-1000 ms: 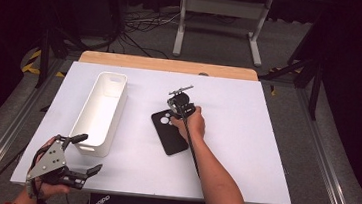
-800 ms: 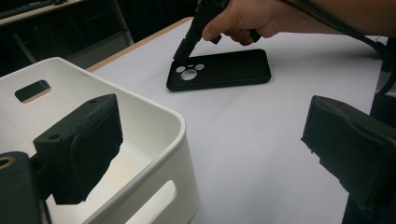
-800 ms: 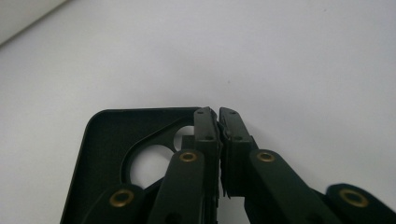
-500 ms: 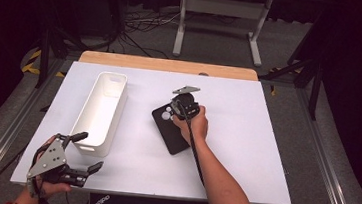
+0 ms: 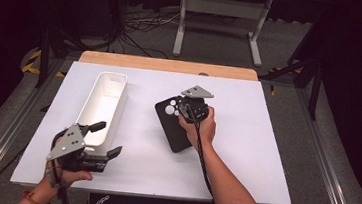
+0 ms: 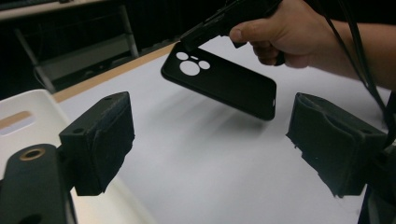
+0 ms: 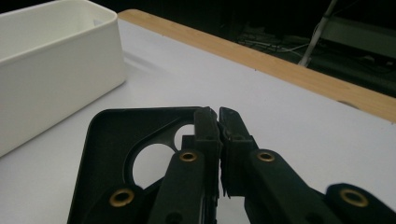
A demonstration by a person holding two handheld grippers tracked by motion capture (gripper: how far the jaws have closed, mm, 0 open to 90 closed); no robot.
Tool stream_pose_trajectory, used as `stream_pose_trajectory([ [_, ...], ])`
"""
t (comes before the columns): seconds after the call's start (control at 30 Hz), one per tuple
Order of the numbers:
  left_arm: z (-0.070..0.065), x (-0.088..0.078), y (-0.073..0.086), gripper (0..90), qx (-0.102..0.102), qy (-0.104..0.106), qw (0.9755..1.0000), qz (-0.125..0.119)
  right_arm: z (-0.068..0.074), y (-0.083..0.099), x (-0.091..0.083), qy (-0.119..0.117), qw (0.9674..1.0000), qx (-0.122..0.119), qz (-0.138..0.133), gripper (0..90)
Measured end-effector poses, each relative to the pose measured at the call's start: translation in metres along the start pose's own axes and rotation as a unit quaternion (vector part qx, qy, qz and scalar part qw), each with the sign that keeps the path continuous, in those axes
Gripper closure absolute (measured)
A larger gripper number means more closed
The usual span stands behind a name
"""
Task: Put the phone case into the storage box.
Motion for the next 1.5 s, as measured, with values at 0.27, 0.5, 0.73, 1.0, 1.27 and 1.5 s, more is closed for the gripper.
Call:
stream_pose_trajectory([
  [0.27,-0.012,0.051,-0.022,16.8,-0.001,0.0,0.9998,0.019,0.005,-0.006,-0.028,-0.013,0.9989,-0.008,-0.044,87.5],
  [0.5,-0.001,0.08,-0.025,22.9,-0.052,-0.001,0.9984,0.023,0.01,-0.006,-0.047,-0.024,0.9965,-0.016,-0.079,87.5],
  [0.73,0.003,0.093,-0.028,35.1,-0.069,0.009,0.9974,0.02,0.019,-0.002,-0.059,-0.041,0.9941,-0.022,-0.098,87.5],
  [1.0,0.011,0.099,-0.026,49.8,-0.098,0.016,0.995,0.013,0.031,-0.001,-0.071,-0.039,0.9898,-0.048,-0.129,87.4],
  [1.27,0.01,0.095,-0.03,69.2,-0.101,0.033,0.9944,-0.004,0.039,0.0,-0.08,-0.041,0.9864,-0.065,-0.145,87.3],
  [1.5,0.015,0.09,-0.033,80.3,-0.09,0.018,0.9958,-0.011,0.04,0.003,-0.087,-0.052,0.9854,-0.063,-0.149,90.0],
])
Point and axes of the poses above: each handheld gripper's, and its own axes: x roughly forward along the jaws, y roughly out of its underside, z roughly to its left, the point moved 6 cm from there along x, roughly forward along the jaws, and after that the axes turned 10 degrees about x, right-handed, at the moved point
